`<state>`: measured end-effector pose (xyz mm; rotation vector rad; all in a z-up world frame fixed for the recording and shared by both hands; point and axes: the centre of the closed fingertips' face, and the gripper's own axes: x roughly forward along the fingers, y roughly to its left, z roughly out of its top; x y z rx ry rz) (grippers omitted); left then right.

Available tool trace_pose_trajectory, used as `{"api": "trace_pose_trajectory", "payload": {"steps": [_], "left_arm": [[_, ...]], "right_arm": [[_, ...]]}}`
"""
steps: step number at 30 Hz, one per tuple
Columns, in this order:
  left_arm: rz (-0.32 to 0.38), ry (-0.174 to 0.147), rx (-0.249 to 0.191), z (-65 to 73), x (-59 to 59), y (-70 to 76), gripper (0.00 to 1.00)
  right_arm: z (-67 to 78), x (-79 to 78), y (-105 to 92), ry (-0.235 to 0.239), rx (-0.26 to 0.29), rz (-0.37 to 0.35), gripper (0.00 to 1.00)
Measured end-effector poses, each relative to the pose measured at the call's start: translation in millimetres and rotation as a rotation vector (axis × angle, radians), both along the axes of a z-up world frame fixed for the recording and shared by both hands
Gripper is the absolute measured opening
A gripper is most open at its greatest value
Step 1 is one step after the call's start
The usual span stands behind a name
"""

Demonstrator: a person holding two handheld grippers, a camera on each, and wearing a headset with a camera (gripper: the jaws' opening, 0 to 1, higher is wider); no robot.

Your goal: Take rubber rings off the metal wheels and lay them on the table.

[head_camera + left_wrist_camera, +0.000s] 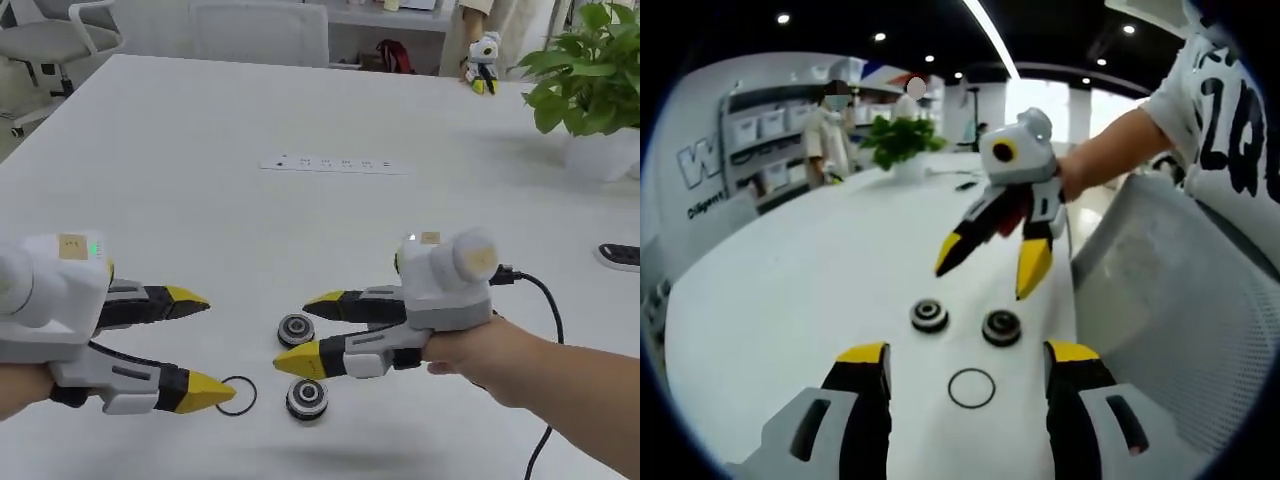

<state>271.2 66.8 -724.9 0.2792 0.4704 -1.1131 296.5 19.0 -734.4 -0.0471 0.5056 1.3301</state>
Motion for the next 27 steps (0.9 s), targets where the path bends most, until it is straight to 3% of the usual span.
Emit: {"api": "trace_pose_trajectory", "payload": {"steps": [14, 27], "left_arm": [[-0.033, 0.009, 0.000, -4.1, 1.2, -13.3, 0.62], [-0.060, 0.031, 0.011, -15.9, 2.2, -26.7, 0.61]], "right_arm": [[-9.6, -4.1, -32.6, -0.064, -0.080, 0.026, 0.52], [-34.8, -15.5, -42.1, -0.083, -0.154, 0.066, 0.51]]}}
